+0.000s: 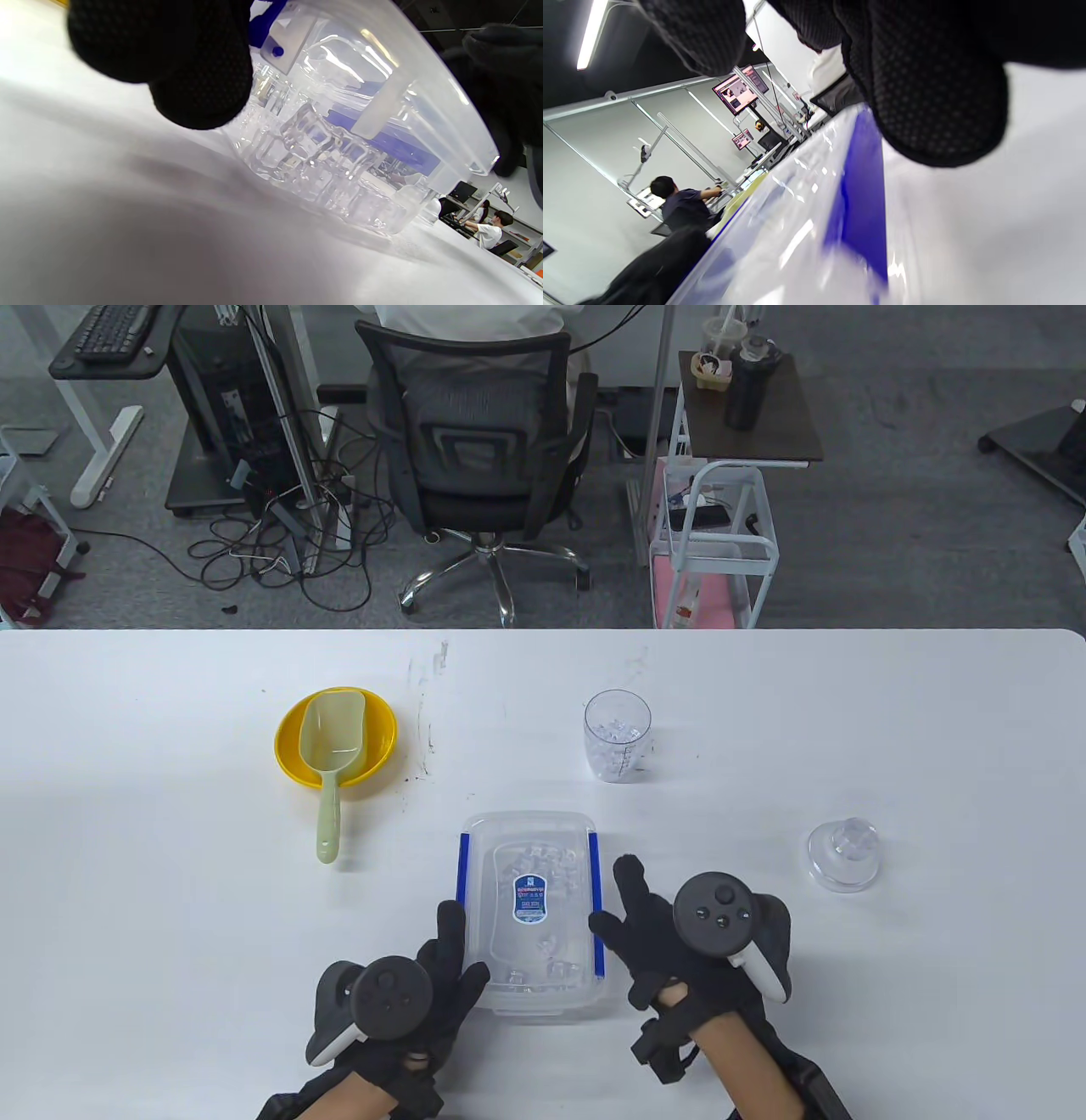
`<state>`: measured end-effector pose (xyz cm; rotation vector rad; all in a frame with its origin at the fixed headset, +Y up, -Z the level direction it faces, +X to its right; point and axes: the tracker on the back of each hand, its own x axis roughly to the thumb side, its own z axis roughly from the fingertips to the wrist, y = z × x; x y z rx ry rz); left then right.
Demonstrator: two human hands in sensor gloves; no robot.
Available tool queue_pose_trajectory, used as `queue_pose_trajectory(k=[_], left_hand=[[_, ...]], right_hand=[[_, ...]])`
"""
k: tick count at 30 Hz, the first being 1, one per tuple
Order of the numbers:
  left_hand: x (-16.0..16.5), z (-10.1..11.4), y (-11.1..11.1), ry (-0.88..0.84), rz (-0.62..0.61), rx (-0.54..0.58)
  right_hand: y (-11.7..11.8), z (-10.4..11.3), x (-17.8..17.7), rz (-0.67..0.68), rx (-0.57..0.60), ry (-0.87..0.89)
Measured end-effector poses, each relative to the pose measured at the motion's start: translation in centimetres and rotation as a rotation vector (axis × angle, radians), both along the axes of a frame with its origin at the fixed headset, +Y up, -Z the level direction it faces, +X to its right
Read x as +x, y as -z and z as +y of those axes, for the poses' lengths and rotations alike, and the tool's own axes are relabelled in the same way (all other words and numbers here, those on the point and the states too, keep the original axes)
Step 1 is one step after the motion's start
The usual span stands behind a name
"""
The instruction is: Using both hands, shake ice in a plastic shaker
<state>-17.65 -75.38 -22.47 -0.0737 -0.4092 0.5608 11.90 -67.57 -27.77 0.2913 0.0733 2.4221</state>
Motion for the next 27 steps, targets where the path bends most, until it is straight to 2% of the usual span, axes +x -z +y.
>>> queue_pose_trajectory(k=[3,6,10,16,24,27], left_hand=[[0.0,0.0,0.0,0.004,-0.002,0.001],[0.0,0.0,0.0,-0.001,-0.003,-0.005],[0.0,0.0,0.0,-0.002,-0.009,-0.009],[0.0,0.0,0.1,0.004,-0.02,-0.013],[0.0,-0.1,0.1,0.001,-0.025,-0.02],[0.0,-0.1,0.1,-0.002,-0.027,-0.022]], right_hand=[[3.2,2.5,-0.3,-0.075,0.041,-0.075],[6.6,3.5,-0.5,-0.155,0.077,-0.13],[10.8,3.0,-0.9,-0.221,0.067,-0.29],[15.0,0.6,-1.9,-0.288,-0.03,-0.375],[17.5,-1.8,-1.4,-0.302,-0.187,-0.266],[17.7,-2.1,-1.2,-0.306,-0.173,-0.233]])
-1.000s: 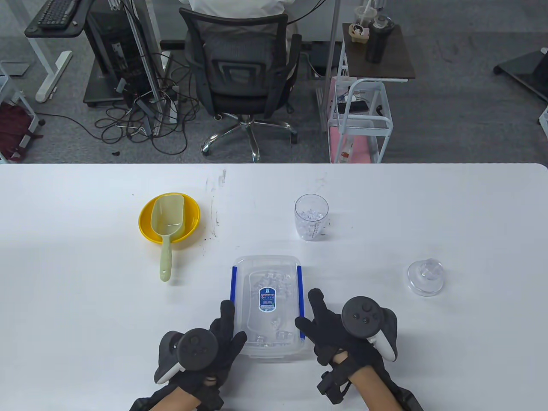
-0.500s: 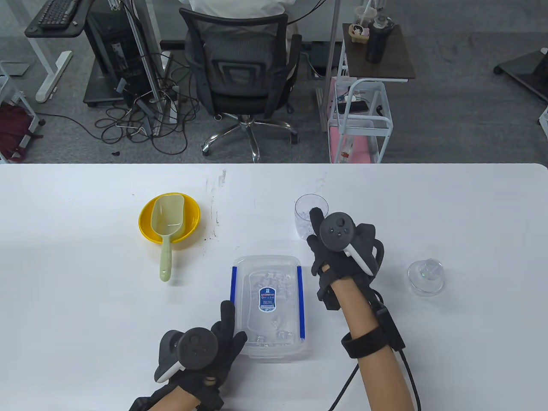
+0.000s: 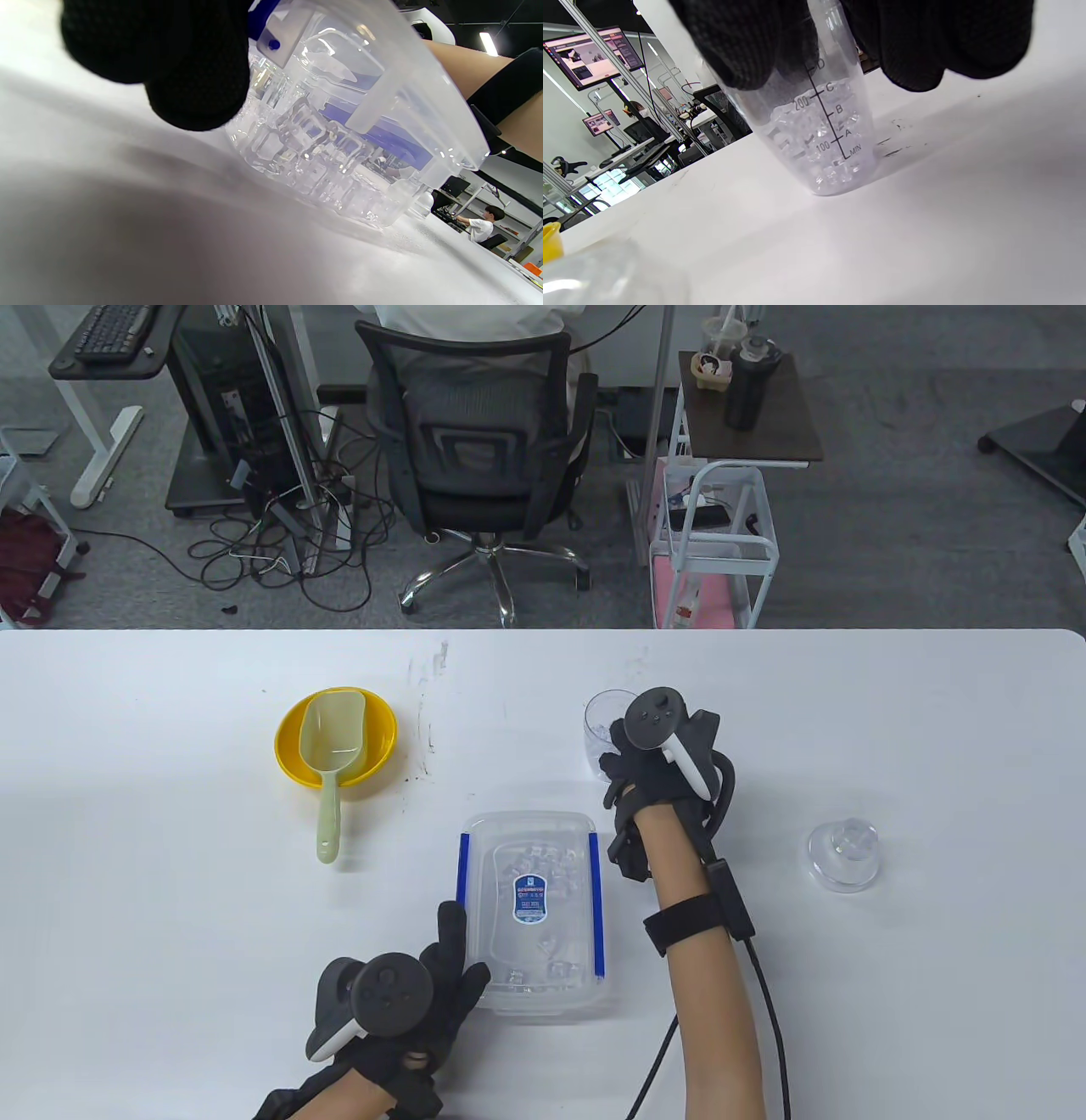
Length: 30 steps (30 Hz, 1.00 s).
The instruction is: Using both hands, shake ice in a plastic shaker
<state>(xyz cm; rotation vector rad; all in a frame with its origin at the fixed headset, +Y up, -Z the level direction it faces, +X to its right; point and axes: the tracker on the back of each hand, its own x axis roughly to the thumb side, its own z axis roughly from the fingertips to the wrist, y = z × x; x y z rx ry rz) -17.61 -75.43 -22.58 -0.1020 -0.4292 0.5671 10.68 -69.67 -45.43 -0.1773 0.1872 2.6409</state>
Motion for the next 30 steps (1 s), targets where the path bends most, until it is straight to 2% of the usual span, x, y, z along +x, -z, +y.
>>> queue_pose_trajectory(k=[5,10,14,16,18,21,24,27,30], left_hand=[[0.0,0.0,0.0,-0.001,0.001,0.0],[-0.4,0.4,0.3,0.012,-0.009,-0.036],[-1.5,1.9,0.8,-0.037,0.012,-0.054],[-2.0,3.6,1.1,-0.072,0.063,0.033],[-2.2,6.1,1.5,-0.092,0.101,0.175],[-2.0,9.2,2.0,-0.164,0.125,0.281],[-1.1,11.2,2.7,-0.266,0.087,0.365],[0.4,12.0,3.2,-0.328,0.022,0.407],[1.8,11.8,3.6,-0.31,-0.069,0.364]], right_hand=[[-0.6,-0.1,0.5,0.01,0.103,-0.016],[-2.5,0.2,1.2,0.016,0.203,-0.048],[-5.1,2.2,1.3,0.043,0.3,-0.023],[-6.7,3.7,1.3,0.069,0.359,0.03],[-8.9,5.4,1.0,0.108,0.432,0.096],[-12.2,7.4,0.4,0.174,0.511,0.167],[-15.2,8.6,-0.6,0.244,0.564,0.231],[-17.6,9.2,-1.7,0.319,0.611,0.271],[-19.2,9.3,-2.9,0.388,0.621,0.291]])
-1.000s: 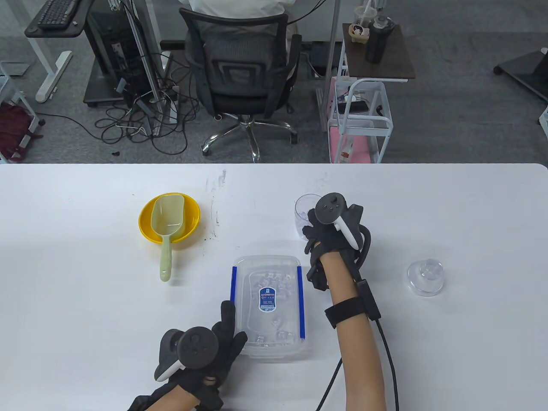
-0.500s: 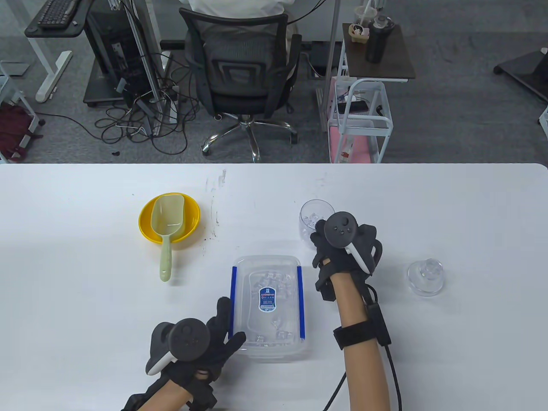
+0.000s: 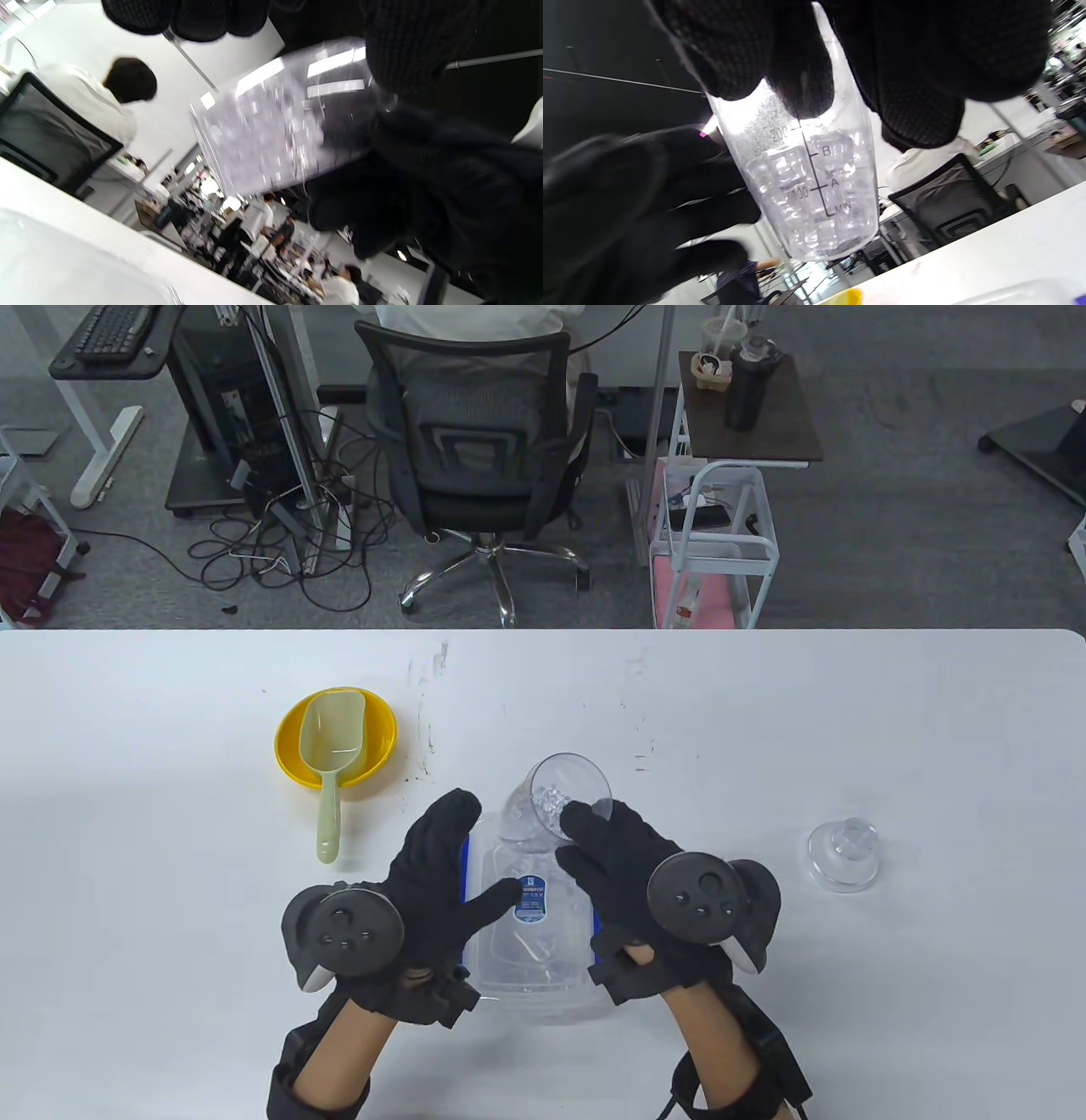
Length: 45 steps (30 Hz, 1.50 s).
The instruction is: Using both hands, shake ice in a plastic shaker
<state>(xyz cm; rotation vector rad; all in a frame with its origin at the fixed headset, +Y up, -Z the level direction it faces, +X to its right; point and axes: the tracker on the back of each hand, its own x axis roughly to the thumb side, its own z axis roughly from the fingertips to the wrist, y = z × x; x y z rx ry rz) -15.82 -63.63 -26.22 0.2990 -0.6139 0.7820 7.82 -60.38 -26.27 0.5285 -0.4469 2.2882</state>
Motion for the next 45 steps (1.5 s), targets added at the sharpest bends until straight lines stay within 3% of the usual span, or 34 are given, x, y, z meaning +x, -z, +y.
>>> queue_pose_trajectory(k=[10,18,22,27,32,35,40,45], left_hand=[[-1.1,-1.9,0.8,-0.067,-0.039,0.078],[-1.6,-1.0,0.1,-0.123,-0.047,0.189],[-2.1,0.2,-0.4,-0.152,-0.019,0.24],[-3.6,1.0,-0.6,-0.213,0.034,0.269],[-4.6,1.1,-0.3,-0.231,0.077,0.272],[-4.6,1.0,-0.1,-0.259,0.094,0.263],[-4.8,0.5,0.5,-0.251,0.091,0.218],[-4.7,0.1,0.9,-0.225,0.093,0.184]], right_hand=[[-0.7,-0.9,-2.4,0.23,-0.016,0.018],[-1.1,-0.1,-1.7,0.316,-0.084,0.104],[-0.7,1.0,1.7,0.355,-0.144,0.323],[-0.2,1.6,8.8,0.041,-0.079,0.428],[1.2,-0.5,16.6,-0.494,-0.068,0.202],[2.4,-2.6,19.3,-0.699,-0.127,0.089],[4.7,-7.3,21.8,-0.85,-0.335,-0.134],[5.9,-10.7,23.1,-0.839,-0.513,-0.159]])
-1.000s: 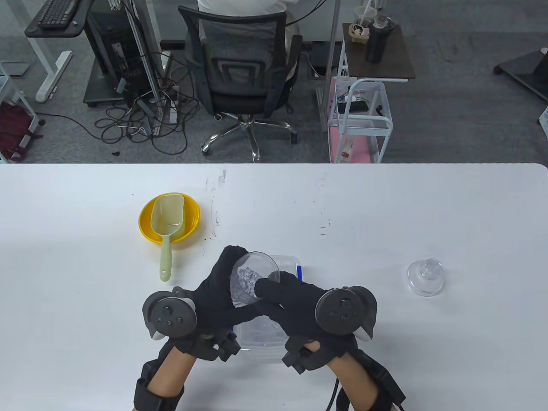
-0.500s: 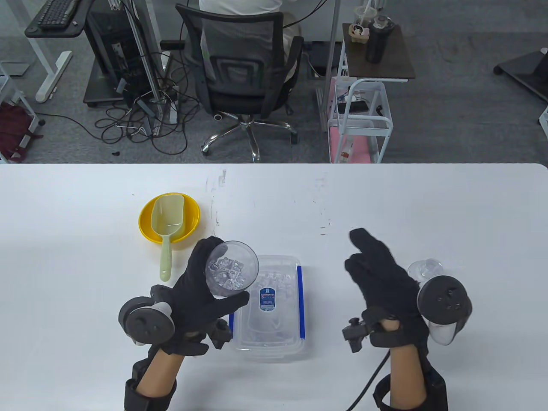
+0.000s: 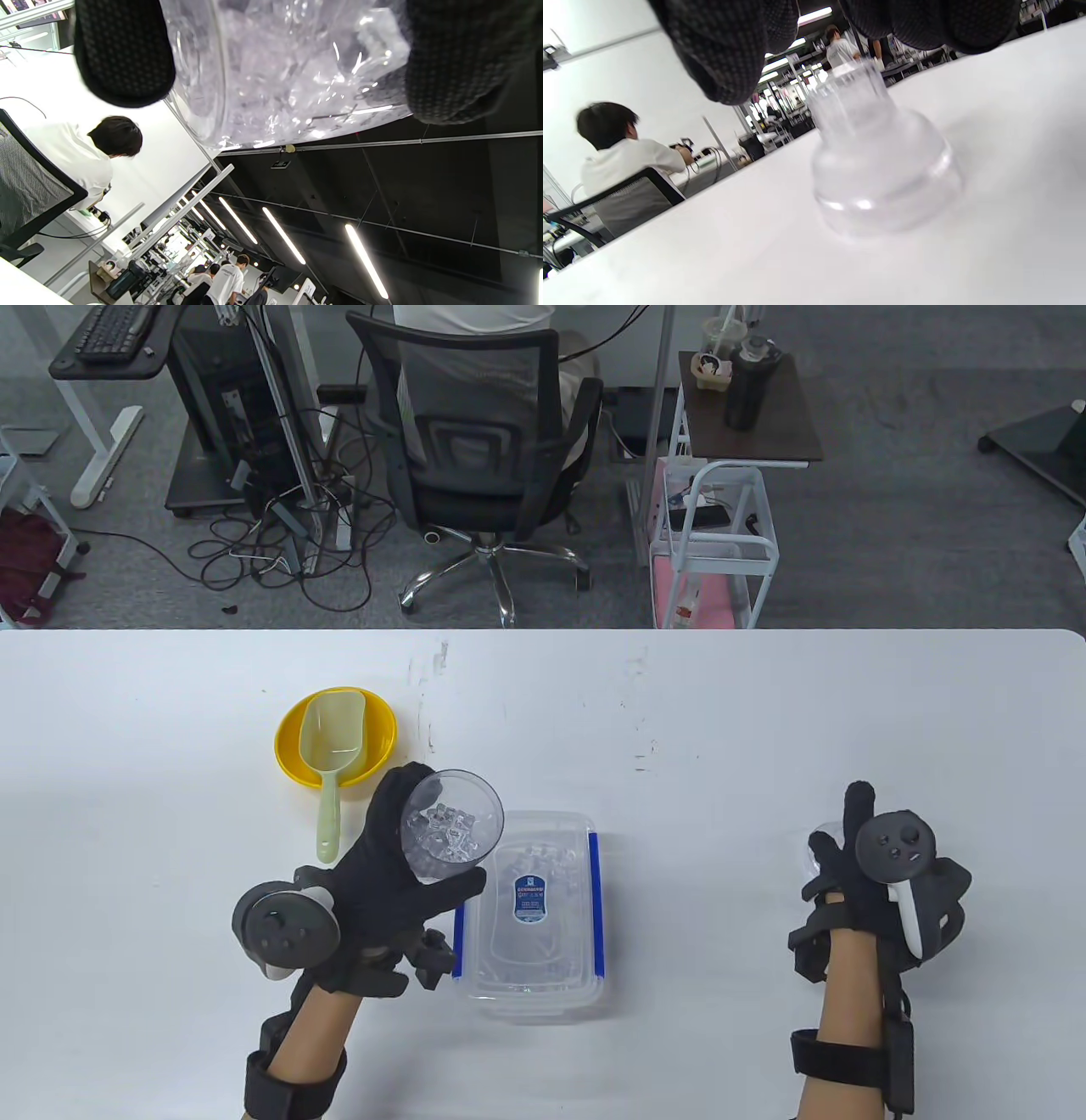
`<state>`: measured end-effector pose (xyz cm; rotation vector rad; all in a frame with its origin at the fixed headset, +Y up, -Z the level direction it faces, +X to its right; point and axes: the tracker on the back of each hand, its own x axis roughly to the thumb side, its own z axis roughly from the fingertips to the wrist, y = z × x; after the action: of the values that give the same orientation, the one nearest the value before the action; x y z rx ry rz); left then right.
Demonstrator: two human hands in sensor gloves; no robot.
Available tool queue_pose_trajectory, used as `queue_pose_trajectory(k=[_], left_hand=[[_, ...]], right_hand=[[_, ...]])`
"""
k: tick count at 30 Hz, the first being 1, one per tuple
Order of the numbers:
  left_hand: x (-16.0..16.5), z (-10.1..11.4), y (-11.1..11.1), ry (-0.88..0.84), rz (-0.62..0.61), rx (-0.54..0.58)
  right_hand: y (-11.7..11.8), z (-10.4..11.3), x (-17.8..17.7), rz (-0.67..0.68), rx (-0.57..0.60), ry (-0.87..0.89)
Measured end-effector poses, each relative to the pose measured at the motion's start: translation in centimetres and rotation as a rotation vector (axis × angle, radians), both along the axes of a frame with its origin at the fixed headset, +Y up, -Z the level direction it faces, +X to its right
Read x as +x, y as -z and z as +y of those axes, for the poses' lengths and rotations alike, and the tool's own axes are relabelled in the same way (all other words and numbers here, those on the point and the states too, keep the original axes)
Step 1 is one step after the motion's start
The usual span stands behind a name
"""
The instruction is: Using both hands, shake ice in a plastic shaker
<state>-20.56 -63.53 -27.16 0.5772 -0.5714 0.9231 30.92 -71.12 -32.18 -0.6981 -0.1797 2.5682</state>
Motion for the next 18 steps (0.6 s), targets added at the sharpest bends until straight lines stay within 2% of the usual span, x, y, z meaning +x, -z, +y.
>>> queue_pose_trajectory(k=[3,6,10,18], left_hand=[[0.0,-0.2,0.2,0.036,0.029,-0.002],[-0.1,-0.6,0.4,0.01,0.021,-0.024],[0.0,-0.8,0.5,-0.001,0.014,-0.048],[0.4,-1.1,0.5,0.027,0.013,-0.06]], right_hand=[[0.3,-1.4,0.8,0.003,-0.042,0.058],[0.4,-2.1,1.3,-0.001,-0.025,0.083],[0.8,-2.5,1.3,-0.005,-0.031,0.037],[0.5,-2.4,1.4,-0.002,0.041,0.013]])
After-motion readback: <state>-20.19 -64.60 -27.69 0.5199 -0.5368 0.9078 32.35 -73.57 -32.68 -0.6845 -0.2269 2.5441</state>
